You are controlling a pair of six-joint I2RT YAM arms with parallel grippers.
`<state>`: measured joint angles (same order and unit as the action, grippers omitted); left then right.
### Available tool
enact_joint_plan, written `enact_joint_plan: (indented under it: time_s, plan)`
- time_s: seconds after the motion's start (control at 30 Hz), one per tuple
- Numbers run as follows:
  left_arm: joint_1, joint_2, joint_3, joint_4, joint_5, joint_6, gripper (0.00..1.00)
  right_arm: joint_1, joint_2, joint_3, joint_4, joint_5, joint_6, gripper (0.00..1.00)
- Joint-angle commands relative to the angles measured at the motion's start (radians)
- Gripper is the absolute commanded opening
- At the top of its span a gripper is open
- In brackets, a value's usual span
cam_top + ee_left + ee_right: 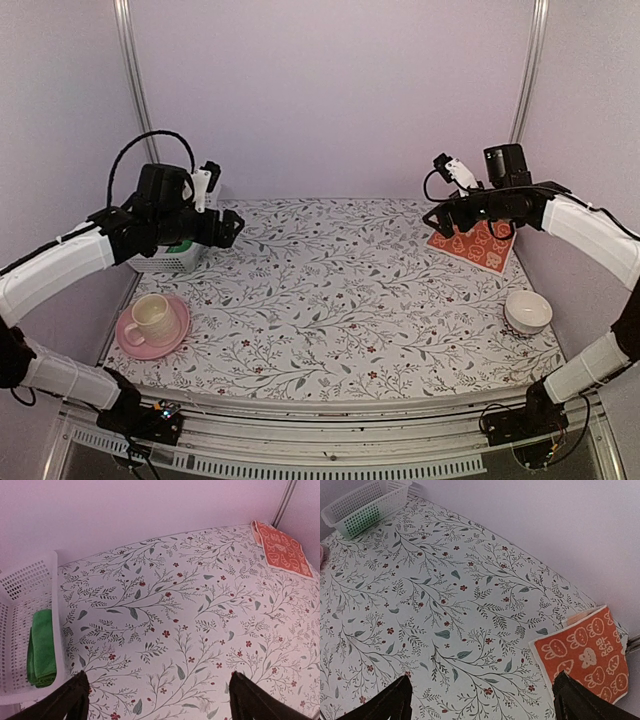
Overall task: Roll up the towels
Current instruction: Move the towel to the center of the board.
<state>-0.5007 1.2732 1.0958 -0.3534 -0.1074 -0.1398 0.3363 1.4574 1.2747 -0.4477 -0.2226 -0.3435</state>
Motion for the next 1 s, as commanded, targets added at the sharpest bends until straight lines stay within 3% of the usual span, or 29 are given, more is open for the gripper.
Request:
enact_joint_plan:
  time_s: [0.0,0.17,0.3,0.6,0.8,0.97]
  plan:
    - [-0.105,-0.107,-0.127,0.049,-0.121,-0.084,0.97,0.012,-0.126,-0.122,0.061,0.026,0.101,0.99]
    - [-0.228,-0.196,-0.255,0.081,-0.189,-0.139,0.97,0.007,-0.249,-0.276,0.215,0.194,0.139,0.99]
    - [-0.31,-0.205,-0.316,0.097,-0.22,-0.172,0.97,0.007,-0.242,-0.323,0.29,0.231,0.119,0.99]
    - [-0.47,-0.141,-0.426,0.219,-0.286,-0.193,0.97,-0.039,0.118,-0.19,0.245,0.358,-0.046,0.99]
    - [-0.549,-0.085,-0.479,0.344,-0.325,-0.199,0.97,-0.126,0.415,0.026,0.109,0.317,-0.086,0.99]
    - [-0.611,-0.03,-0.502,0.402,-0.347,-0.202,0.97,-0.16,0.55,0.149,0.054,0.281,-0.09,1.0]
